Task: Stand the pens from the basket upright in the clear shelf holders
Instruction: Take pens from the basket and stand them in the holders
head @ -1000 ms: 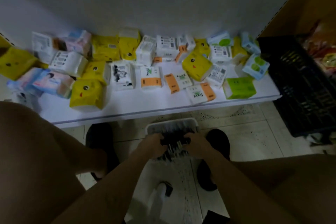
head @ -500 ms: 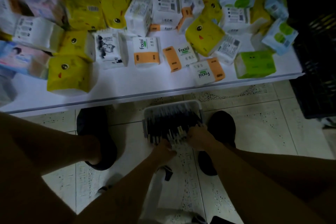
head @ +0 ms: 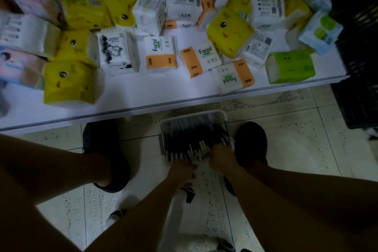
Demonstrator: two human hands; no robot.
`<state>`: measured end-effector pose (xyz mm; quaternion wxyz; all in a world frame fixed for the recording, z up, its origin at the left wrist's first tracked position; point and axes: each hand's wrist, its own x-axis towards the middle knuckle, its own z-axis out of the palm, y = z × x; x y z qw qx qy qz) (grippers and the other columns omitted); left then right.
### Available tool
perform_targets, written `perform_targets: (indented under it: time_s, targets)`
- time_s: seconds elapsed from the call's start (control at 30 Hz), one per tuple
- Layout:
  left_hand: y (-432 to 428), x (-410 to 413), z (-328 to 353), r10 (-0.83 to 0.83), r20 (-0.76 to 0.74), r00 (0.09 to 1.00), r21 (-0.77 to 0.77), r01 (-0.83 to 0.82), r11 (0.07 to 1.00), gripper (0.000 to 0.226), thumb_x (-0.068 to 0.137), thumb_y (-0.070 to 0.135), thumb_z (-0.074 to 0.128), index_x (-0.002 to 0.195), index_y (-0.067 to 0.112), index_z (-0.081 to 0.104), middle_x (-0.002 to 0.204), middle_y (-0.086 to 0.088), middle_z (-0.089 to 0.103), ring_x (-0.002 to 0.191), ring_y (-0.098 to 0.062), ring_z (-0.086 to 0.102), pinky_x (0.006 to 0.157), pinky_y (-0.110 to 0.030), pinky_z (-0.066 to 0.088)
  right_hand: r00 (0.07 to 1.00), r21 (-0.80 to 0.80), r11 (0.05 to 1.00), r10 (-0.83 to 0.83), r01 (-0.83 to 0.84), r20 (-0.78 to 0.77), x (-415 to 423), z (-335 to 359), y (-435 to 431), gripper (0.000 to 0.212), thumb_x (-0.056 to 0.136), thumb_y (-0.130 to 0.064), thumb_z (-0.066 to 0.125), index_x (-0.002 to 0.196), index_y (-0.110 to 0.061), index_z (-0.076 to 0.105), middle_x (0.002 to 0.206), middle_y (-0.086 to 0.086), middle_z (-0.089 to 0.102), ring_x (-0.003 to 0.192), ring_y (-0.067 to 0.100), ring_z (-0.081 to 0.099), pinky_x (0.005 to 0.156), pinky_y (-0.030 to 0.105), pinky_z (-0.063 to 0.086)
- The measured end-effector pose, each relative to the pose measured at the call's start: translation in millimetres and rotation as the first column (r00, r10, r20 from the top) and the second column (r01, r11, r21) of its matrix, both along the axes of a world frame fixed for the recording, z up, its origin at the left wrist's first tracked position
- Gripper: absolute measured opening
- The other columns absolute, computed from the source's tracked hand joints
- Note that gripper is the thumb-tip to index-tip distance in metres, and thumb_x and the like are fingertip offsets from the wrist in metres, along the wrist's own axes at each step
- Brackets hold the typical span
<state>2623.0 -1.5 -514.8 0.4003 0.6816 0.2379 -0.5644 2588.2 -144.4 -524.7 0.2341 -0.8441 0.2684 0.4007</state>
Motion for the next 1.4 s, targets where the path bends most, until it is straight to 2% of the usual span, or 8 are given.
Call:
perform_targets:
  time_s: [0.23,0.37,0.47,0.77,0.93,1.07,1.23,1.4]
  targets:
    - [4.0,4.2,8.9,-0.353,0.352,0.867,0.056,0.357,0.932,0.03,0.092,0.024,0.06,0.069,0.01,0.048,0.071,-0.014,0.052,0.063,-0.018,0.049,0.059,-0.027,0.039,0.977,0.061,0.979,-0.197,0.193,0.078,-3.6,4.4,1.1,0.022,0.098,-0.004,0.044,0.103,0.003,0.064,0.101,0.016,0.063,0.108,0.029,0.058,0.086,0.028,0.045]
    - [9.3,9.2,21.3,-0.369,0.392,0.843,0.103,0.358,0.928,0.035,0.091,0.031,0.062,0.065,0.01,0.054,0.068,-0.018,0.062,0.061,-0.023,0.056,0.058,-0.031,0.046,0.957,0.069,0.966,-0.257,0.249,0.139,-1.1,18.5,-2.0,0.036,0.094,-0.007,0.05,0.06,-0.016,0.041,0.072,0.009,0.052,0.074,0.025,0.054,0.068,0.028,0.043]
    - [17.3,15.2,32.8,-0.364,0.415,0.834,0.153,0.331,0.931,0.038,0.093,0.024,0.059,0.059,0.008,0.058,0.074,-0.021,0.071,0.069,-0.033,0.069,0.064,-0.035,0.057,0.934,0.093,0.94,-0.338,0.328,0.12,3.1,31.6,-3.9,0.034,0.093,-0.013,0.053,0.061,-0.011,0.04,0.071,0.006,0.048,0.07,0.022,0.049,0.063,0.027,0.045]
    - [23.9,15.0,74.1,-0.341,0.293,0.893,0.062,0.338,0.939,0.028,0.098,0.024,0.05,0.081,0.005,0.06,0.064,-0.008,0.067,0.043,-0.01,0.06,0.043,-0.019,0.049,0.88,0.063,0.92,-0.388,0.386,0.273,-0.8,74.9,1.7,0.032,0.091,-0.029,0.061,0.069,-0.009,0.047,0.07,0.007,0.051,0.072,0.025,0.054,0.059,0.027,0.042]
    - [37.5,4.6,99.7,-0.218,0.155,0.963,-0.08,0.232,0.969,0.024,0.102,0.027,0.039,0.094,0.016,0.058,0.08,-0.009,0.072,0.07,-0.017,0.068,0.063,-0.024,0.052,0.877,0.048,0.918,-0.389,0.393,0.282,-8.5,110.8,9.5,0.031,0.097,-0.019,0.049,0.068,-0.009,0.045,0.064,0.004,0.042,0.054,0.016,0.036,0.05,0.024,0.033]
    - [47.0,7.2,118.2,-0.076,0.171,0.982,-0.179,0.107,0.978,0.021,0.102,0.017,0.042,0.102,0.006,0.06,0.082,-0.011,0.066,0.07,-0.021,0.064,0.065,-0.031,0.054,0.836,0.081,0.884,-0.462,0.46,0.296,-9.8,135.7,14.7,0.023,0.097,-0.008,0.041,0.098,-0.001,0.063,0.079,0.01,0.053,0.057,0.014,0.038,0.063,0.026,0.045]
    - [49.7,16.5,143.5,0.086,0.238,0.967,-0.277,-0.017,0.961,0.026,0.1,0.012,0.034,0.082,0.011,0.054,0.064,-0.006,0.05,0.05,-0.016,0.048,0.057,-0.03,0.052,0.769,0.205,0.868,-0.496,0.452,0.403,-11.9,164.6,19.3,0.027,0.092,-0.002,0.046,0.068,-0.015,0.05,0.067,0.005,0.053,0.057,0.017,0.048,0.051,0.023,0.037]
    - [48.6,29.7,175.7,0.141,0.358,0.923,-0.405,0.017,0.914,0.027,0.103,0.026,0.039,0.092,0.014,0.06,0.053,0.004,0.045,0.05,-0.012,0.042,0.055,-0.025,0.043,0.652,0.303,0.845,-0.534,0.441,0.538,0.8,197.1,22.3,0.026,0.098,-0.018,0.043,0.12,-0.02,0.057,0.109,0.003,0.061,0.088,0.023,0.061,0.059,0.027,0.048]
